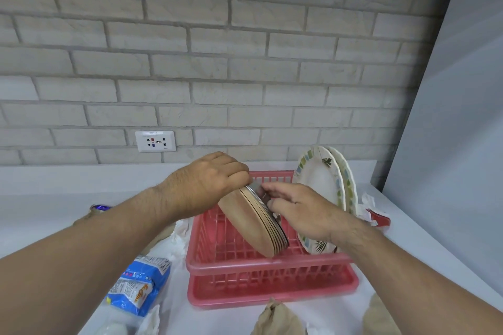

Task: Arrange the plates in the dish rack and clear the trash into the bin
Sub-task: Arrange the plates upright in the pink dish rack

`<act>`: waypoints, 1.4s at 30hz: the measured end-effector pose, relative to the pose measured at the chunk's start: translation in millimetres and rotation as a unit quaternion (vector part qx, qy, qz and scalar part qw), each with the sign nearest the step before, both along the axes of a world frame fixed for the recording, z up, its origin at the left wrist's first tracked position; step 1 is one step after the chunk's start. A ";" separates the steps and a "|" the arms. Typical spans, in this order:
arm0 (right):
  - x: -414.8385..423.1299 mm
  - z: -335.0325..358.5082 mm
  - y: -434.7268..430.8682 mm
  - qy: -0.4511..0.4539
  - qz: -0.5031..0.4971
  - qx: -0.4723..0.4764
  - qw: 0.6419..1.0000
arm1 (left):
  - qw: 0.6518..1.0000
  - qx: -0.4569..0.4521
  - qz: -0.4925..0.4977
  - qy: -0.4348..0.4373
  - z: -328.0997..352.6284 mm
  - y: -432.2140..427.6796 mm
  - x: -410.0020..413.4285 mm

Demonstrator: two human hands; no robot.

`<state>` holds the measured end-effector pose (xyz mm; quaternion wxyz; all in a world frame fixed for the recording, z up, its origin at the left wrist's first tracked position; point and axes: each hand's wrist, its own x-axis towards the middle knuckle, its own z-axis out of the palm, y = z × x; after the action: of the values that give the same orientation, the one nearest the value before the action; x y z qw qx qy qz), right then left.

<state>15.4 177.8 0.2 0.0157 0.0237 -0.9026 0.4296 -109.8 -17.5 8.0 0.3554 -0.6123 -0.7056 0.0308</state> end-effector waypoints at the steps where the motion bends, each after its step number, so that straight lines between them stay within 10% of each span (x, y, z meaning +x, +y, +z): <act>1: 1.4 0.6 -3.6 0.003 -0.006 0.003 1.000 | 1.000 0.008 0.004 -0.010 -4.1 -2.1 -0.6; 17: -6.4 -17.9 -58.1 0.149 -0.051 0.114 0.981 | 0.995 0.076 0.059 -0.039 -2.7 -10.3 -22.8; 42: -5.3 -53.3 -64.2 0.124 -0.077 0.107 0.984 | 0.997 0.061 0.041 -0.026 -8.3 -19.4 -33.5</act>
<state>10.1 113.6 -53.1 0.1579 0.0090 -0.9335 0.3219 -143.4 -36.9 -0.3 0.3723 -0.5605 -0.7397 -0.0134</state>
